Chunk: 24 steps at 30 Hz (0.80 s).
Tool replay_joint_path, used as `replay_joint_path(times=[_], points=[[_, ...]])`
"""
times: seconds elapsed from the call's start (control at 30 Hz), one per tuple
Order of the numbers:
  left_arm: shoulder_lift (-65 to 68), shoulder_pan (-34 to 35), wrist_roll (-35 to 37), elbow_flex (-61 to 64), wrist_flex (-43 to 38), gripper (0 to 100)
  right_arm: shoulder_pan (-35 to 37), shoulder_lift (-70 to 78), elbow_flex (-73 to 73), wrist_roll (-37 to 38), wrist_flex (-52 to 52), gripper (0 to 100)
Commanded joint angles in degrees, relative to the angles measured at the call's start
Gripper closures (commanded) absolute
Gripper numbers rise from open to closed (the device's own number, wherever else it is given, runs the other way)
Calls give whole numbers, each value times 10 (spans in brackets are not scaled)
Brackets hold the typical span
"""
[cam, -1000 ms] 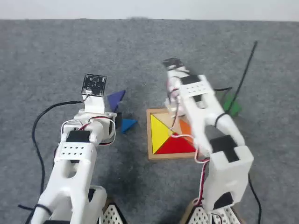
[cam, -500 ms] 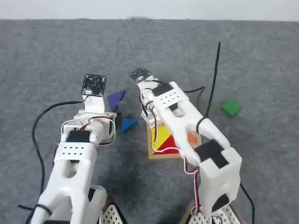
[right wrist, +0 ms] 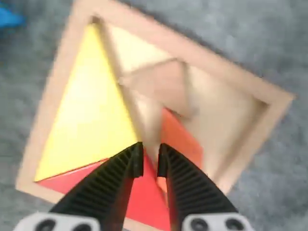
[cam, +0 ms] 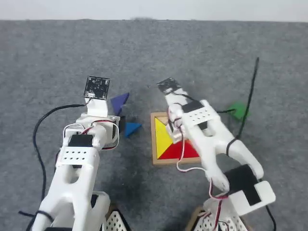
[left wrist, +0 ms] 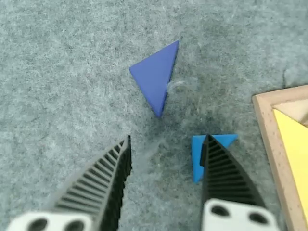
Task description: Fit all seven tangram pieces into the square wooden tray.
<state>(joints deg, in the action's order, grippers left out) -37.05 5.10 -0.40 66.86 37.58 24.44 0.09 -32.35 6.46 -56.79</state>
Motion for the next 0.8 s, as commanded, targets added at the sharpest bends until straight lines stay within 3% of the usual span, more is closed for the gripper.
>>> replay_joint_path(times=[0.0,0.4,0.6,0.77], points=[[-18,-2,-6,-5,-18,776,-39,-3,1,10,14,914],[-18,-2,-6,-5,-18,776,-125,25,-33,39,36,915],[-18,-2,-6,-5,-18,776,-129,17,-33,47,26,917],[-18,-2,-8,-5,-18,776,-120,-89,-33,45,1,914]])
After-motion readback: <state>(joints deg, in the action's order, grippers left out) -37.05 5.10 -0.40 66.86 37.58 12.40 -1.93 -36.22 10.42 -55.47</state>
